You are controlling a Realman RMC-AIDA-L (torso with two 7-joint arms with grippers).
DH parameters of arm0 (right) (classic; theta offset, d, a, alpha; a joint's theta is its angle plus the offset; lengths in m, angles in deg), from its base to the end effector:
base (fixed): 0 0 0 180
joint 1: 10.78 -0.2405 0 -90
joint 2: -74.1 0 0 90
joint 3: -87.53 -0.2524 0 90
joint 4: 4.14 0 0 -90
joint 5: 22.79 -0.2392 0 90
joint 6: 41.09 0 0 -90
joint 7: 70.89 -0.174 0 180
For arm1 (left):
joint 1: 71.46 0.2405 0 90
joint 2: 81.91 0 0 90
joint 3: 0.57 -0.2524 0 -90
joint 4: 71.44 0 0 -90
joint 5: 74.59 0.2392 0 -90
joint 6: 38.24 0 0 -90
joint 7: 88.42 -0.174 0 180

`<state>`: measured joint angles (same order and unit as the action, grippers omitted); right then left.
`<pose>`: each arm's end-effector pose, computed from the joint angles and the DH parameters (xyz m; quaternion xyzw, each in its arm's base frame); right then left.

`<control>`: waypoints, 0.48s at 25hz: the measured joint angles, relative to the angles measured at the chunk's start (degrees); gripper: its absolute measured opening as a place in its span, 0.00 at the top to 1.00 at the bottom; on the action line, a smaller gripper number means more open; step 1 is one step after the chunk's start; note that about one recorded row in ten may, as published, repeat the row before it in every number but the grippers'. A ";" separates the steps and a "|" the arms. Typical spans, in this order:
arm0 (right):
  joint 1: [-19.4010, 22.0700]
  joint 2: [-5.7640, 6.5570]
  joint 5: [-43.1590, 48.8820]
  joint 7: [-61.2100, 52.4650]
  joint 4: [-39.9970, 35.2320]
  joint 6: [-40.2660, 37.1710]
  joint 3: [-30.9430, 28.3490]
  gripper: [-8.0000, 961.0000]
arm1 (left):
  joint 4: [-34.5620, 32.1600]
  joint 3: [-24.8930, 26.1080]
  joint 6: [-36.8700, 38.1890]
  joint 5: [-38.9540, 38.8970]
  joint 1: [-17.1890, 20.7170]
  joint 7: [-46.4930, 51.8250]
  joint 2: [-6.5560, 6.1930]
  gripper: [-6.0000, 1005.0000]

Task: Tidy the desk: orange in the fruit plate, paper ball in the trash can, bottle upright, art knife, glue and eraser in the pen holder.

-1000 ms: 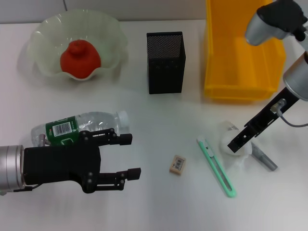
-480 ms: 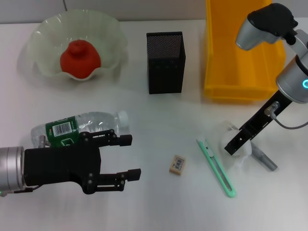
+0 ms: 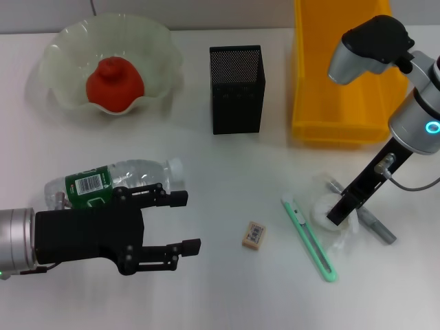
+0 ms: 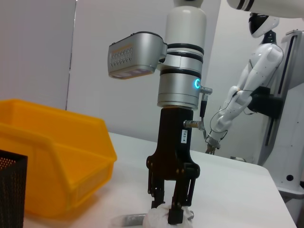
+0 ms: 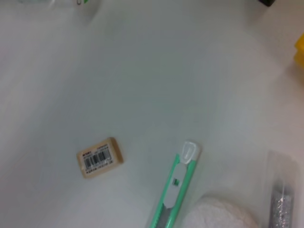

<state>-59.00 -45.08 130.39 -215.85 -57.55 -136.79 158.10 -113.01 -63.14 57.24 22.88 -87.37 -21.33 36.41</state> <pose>0.2014 0.3863 -0.0469 -0.8821 0.3930 -0.2515 0.0638 -0.2717 0.2805 -0.0464 -0.9520 -0.1235 -0.2739 0.0593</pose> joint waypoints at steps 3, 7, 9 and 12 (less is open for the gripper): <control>0.26 -0.05 0.01 -0.09 -0.45 0.36 0.25 0.54 | 0.00 0.00 -0.07 0.00 0.00 0.00 0.05 0.23; 0.61 -0.08 0.04 -0.12 -1.16 0.42 0.27 0.57 | 0.00 0.00 -0.08 0.00 0.07 0.00 0.07 0.23; 1.01 -0.10 0.03 -0.12 -1.83 0.43 0.14 0.58 | 0.00 0.00 -0.08 0.00 0.06 0.00 0.07 0.23; 2.50 -0.16 -0.57 -0.02 -4.83 0.45 -0.25 0.59 | 0.00 0.00 -0.08 -0.07 0.01 -0.02 0.07 0.23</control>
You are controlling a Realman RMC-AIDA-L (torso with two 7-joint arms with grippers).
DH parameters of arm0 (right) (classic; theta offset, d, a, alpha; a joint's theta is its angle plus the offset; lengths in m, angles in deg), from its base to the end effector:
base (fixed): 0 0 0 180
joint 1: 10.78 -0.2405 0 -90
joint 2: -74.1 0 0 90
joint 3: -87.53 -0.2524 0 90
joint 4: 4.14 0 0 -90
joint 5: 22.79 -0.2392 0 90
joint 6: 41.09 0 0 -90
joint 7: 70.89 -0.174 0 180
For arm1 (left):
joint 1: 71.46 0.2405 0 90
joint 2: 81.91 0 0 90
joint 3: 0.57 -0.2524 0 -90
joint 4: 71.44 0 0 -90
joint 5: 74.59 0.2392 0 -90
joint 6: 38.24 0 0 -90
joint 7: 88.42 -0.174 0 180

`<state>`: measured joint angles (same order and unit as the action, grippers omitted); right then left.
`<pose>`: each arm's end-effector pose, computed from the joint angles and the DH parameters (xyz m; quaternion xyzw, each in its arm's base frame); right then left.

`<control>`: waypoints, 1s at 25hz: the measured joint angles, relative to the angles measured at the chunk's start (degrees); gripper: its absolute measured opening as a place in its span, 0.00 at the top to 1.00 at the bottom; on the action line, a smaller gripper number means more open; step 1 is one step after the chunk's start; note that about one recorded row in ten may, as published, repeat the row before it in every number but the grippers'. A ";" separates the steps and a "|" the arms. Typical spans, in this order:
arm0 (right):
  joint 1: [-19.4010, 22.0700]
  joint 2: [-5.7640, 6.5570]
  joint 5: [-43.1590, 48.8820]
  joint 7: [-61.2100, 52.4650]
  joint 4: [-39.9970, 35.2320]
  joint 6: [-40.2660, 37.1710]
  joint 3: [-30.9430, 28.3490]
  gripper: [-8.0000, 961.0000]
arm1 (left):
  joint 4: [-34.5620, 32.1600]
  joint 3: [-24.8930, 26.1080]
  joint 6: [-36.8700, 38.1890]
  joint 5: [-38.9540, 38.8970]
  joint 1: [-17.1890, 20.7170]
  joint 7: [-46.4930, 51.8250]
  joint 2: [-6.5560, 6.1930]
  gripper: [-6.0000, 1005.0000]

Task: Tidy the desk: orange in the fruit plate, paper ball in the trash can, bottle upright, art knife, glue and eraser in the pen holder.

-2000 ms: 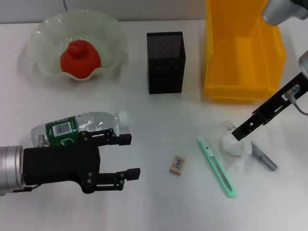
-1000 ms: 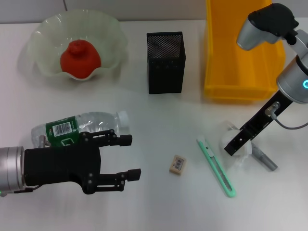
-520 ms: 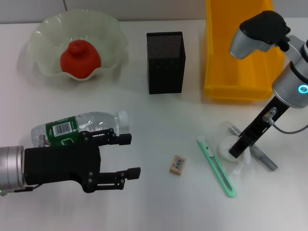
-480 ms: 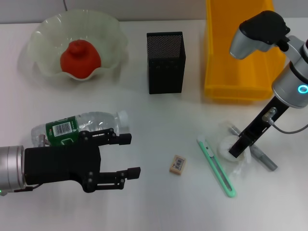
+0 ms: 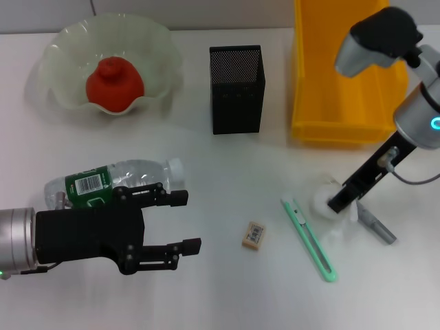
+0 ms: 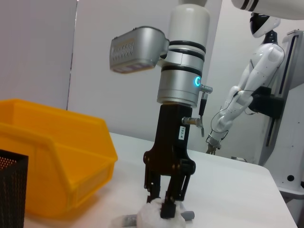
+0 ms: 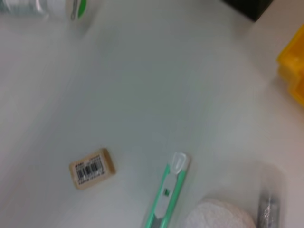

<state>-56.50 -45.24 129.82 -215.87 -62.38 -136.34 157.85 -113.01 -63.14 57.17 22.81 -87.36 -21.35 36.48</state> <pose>0.1990 0.3893 -0.0383 -0.8883 0.3886 -0.2292 0.0858 -0.2714 0.2806 -0.0468 -0.9517 -0.1237 -0.2746 0.0599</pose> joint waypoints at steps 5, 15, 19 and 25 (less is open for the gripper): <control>5.08 0.03 -5.30 0.23 -9.57 -0.18 -0.27 0.60 | 0.00 0.00 0.02 -0.22 -0.01 -0.01 0.00 0.23; 16.05 0.07 -14.68 2.41 -22.10 10.12 -6.46 0.63 | 0.00 0.00 -0.98 -0.29 -0.01 -0.10 -0.01 0.23; 17.12 0.03 -14.81 2.44 -22.00 14.75 -6.78 0.64 | 0.00 -0.01 -1.00 -0.30 -0.06 -0.11 0.00 0.23; 16.00 0.18 -14.23 2.58 -17.98 22.53 -6.36 0.61 | -0.01 -0.01 -0.92 -0.37 -0.24 -0.11 0.00 0.23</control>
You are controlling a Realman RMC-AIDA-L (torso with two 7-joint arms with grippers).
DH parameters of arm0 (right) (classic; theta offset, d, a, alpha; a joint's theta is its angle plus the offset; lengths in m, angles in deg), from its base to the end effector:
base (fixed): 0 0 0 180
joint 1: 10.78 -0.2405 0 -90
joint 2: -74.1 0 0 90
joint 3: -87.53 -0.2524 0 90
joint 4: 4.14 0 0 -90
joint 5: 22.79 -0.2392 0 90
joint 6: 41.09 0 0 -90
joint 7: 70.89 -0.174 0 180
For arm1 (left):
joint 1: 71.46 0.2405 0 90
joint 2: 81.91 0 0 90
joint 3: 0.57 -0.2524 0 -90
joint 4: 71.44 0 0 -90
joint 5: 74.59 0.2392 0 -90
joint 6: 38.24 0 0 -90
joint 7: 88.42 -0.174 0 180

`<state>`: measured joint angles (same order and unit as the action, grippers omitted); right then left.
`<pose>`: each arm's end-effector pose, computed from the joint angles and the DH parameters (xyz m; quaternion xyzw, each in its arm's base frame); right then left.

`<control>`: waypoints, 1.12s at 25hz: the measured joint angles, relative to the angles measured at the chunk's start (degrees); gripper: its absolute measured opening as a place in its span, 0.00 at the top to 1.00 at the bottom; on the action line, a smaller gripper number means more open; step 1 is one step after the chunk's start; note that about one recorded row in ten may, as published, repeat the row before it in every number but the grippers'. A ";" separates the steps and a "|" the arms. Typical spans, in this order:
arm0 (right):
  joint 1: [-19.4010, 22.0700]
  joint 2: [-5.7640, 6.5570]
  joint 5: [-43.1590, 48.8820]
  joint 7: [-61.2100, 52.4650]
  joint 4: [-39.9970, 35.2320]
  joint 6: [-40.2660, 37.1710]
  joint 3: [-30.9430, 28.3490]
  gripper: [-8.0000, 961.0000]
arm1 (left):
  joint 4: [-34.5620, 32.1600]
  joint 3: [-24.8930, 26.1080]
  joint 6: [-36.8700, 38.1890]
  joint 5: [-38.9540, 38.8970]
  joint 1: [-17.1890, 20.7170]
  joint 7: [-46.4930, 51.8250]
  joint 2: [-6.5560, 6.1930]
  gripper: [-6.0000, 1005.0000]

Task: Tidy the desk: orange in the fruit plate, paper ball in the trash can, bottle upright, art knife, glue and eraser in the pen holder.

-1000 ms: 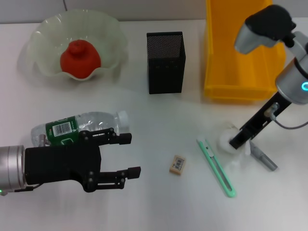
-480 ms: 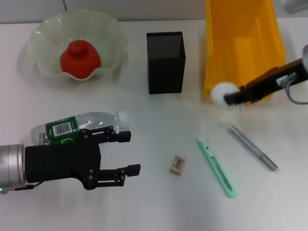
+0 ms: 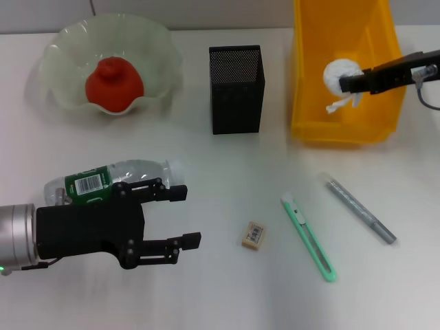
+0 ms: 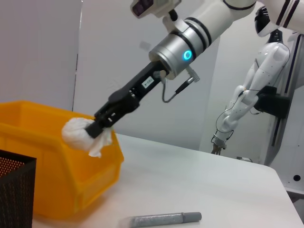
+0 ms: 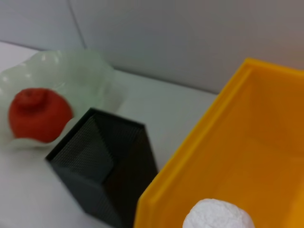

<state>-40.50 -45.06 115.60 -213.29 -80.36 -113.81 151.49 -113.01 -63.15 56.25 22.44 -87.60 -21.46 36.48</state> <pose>0.2038 0.4338 0.0354 -0.8730 0.3875 0.0335 0.2944 -0.2711 0.2846 -0.0467 -0.9516 -0.1229 -0.2734 0.0678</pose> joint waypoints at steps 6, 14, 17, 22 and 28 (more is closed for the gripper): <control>-0.97 0.06 0.73 1.51 3.13 5.12 -0.02 0.55 | 0.00 0.01 0.02 -0.06 -0.03 0.08 0.00 0.23; -0.40 -0.20 0.45 3.62 3.90 8.16 0.61 0.47 | -0.04 0.50 -0.08 -0.11 0.00 -0.04 0.03 0.23; -0.35 -0.21 0.40 3.69 4.48 8.52 1.05 0.45 | -0.06 1.33 -0.03 -0.11 -0.16 -0.07 0.09 0.23; 0.12 -0.18 -1.61 3.98 4.04 8.07 1.26 0.43 | -0.03 1.38 -0.10 -0.11 -0.66 -0.08 0.10 0.23; 5.19 -0.18 -15.02 14.54 2.31 6.44 1.70 0.44 | 0.01 2.26 -0.18 -0.09 -1.12 -0.09 0.08 0.23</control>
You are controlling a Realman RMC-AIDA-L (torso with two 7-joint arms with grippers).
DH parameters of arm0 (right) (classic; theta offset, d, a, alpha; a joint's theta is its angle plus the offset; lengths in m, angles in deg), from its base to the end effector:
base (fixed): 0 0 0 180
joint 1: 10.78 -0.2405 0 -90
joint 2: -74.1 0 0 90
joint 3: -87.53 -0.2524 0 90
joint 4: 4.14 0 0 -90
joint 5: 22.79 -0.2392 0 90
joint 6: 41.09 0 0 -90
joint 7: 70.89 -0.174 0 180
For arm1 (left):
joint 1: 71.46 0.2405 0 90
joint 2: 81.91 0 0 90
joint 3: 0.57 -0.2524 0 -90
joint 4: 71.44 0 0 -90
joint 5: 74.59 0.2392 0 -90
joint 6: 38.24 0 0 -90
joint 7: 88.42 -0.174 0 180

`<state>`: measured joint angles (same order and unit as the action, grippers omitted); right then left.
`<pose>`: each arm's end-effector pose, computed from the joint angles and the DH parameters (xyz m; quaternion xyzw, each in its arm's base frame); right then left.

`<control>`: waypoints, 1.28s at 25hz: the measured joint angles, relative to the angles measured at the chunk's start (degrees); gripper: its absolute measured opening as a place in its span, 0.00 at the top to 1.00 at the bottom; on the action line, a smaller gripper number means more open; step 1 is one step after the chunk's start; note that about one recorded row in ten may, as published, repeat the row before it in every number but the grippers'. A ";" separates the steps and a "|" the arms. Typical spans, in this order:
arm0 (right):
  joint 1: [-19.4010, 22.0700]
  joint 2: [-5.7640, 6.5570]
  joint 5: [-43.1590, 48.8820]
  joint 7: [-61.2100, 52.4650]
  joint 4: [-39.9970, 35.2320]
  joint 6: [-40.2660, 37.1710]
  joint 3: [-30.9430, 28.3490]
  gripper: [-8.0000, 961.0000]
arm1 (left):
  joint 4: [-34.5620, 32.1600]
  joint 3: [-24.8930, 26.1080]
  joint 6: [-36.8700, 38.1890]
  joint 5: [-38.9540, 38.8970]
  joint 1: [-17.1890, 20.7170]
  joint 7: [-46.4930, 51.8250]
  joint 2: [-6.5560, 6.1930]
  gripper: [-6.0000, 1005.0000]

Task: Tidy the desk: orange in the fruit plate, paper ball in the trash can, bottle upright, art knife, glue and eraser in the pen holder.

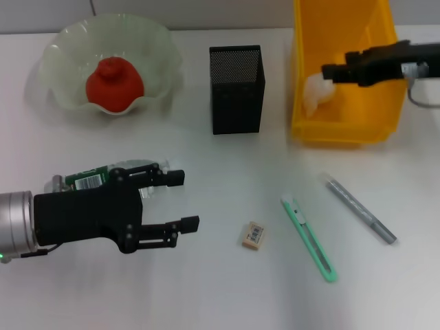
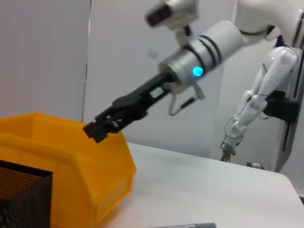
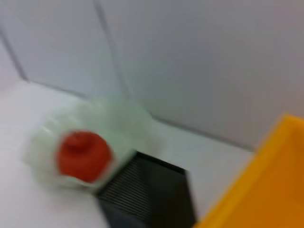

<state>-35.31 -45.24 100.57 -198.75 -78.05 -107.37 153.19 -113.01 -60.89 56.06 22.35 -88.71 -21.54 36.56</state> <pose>0.2050 0.4270 0.0259 -0.8939 0.3257 0.1140 0.2861 -0.2679 0.2947 -0.0402 -0.9488 -0.1183 -0.2805 0.0846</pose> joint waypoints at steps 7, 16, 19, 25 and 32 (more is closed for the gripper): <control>10.42 0.19 -36.83 34.58 13.37 -5.93 -1.91 0.44 | 0.00 2.05 0.01 0.01 0.02 0.00 0.00 0.23; 10.01 0.26 -49.81 61.18 39.48 -28.09 -11.95 0.44 | -0.24 3.40 0.11 0.09 -0.42 0.17 -0.15 0.23; 9.73 0.24 -43.86 66.96 42.53 -28.17 -10.89 0.39 | -0.26 4.46 -0.18 0.10 -0.48 0.15 -0.15 0.23; 9.48 0.02 -38.40 67.46 41.09 -28.56 -10.50 0.26 | -0.56 5.78 0.19 0.20 -0.90 0.65 -0.39 0.23; 9.06 -0.01 -34.78 77.13 46.25 -28.54 -8.18 0.19 | -0.60 5.82 0.25 0.41 -1.19 0.76 -0.25 0.23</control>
<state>-26.25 -45.25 65.79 -121.62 -31.81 -135.91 145.01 -113.61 -55.07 56.31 22.76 -89.91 -20.78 36.31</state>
